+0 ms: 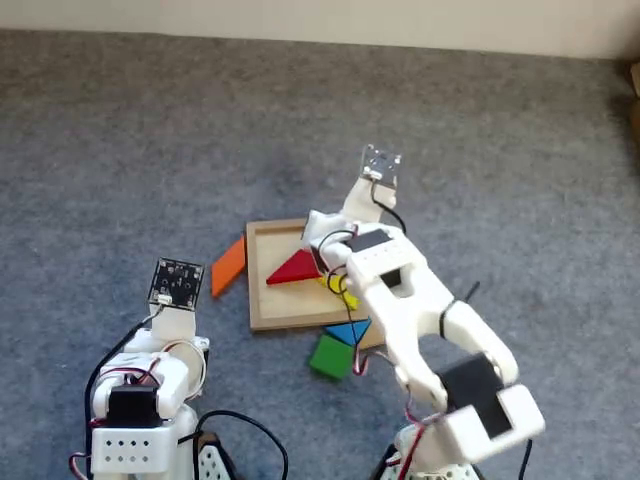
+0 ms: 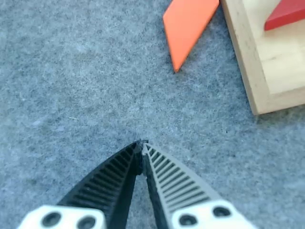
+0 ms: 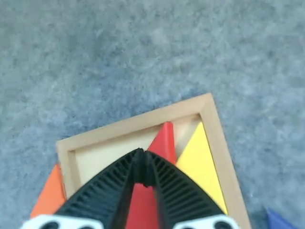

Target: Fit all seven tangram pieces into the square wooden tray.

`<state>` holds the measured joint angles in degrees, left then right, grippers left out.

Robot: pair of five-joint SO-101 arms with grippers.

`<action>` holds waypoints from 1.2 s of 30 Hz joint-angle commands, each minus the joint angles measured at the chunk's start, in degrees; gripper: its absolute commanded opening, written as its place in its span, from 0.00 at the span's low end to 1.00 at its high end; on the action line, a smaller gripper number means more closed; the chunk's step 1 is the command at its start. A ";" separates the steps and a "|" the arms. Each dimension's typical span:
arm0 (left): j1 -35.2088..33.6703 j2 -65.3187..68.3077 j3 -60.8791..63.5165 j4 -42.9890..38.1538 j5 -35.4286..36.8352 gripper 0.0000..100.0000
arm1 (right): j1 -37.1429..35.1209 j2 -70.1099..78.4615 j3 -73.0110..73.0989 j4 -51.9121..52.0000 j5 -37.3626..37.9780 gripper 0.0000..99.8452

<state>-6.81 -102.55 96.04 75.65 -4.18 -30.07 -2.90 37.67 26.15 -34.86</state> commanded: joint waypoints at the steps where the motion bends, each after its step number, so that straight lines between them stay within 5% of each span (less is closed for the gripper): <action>1: -0.66 -1.54 1.19 0.35 0.18 0.01 | 0.75 -7.87 1.89 0.22 0.88 0.00; 29: -0.66 -1.54 1.19 0.35 0.18 0.01 | -7.34 -12.18 9.54 2.59 1.05 0.00; 36: -0.66 -1.54 1.19 0.35 0.18 0.01 | -11.21 -12.18 10.07 5.32 11.60 0.00</action>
<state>-6.81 -102.55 96.04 75.65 -4.18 -39.91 -12.04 47.96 30.99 -26.42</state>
